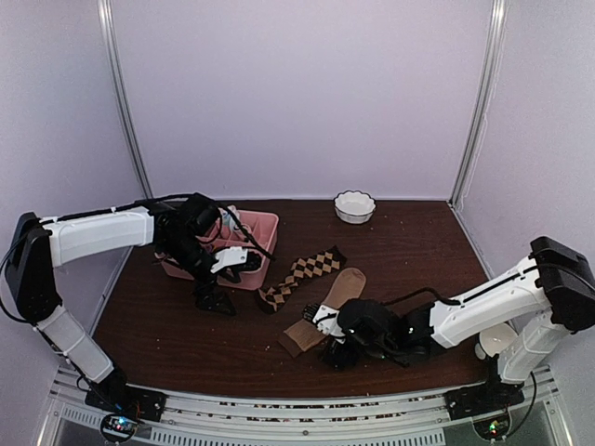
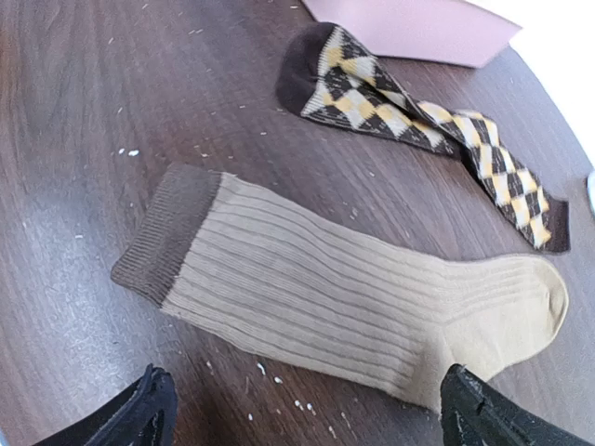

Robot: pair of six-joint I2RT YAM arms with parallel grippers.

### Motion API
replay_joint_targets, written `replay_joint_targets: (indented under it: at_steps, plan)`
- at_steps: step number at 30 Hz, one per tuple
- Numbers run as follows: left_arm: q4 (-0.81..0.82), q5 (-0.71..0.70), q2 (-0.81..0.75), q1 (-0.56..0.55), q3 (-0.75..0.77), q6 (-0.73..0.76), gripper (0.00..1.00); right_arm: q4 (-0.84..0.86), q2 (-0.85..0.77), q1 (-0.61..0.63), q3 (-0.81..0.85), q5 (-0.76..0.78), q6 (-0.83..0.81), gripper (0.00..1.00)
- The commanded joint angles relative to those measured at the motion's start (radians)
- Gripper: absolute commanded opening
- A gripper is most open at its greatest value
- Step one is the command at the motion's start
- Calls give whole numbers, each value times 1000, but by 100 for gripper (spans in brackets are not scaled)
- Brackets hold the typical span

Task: Roll the socks
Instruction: Roll the sock at the center of the board.

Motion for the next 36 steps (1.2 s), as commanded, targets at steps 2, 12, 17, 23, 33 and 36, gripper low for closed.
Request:
replay_joint_targets:
  at_steps: [2,12,17,23,33,36]
  plan:
    - [-13,-26,-16,31,-4,11,98,136,88,86,57,149,-218,98]
    - [-49,-54,-6,75,26,4,97,91,228,129,165,128,-336,75]
    - [-60,-61,2,78,36,6,96,57,258,129,190,119,-375,65]
    - [-69,-59,10,78,36,12,95,16,296,130,236,78,-340,49]
    - [-96,10,43,74,61,30,93,-4,310,127,218,33,-202,5]
    - [-93,32,49,39,48,65,92,11,271,112,171,4,-126,0]
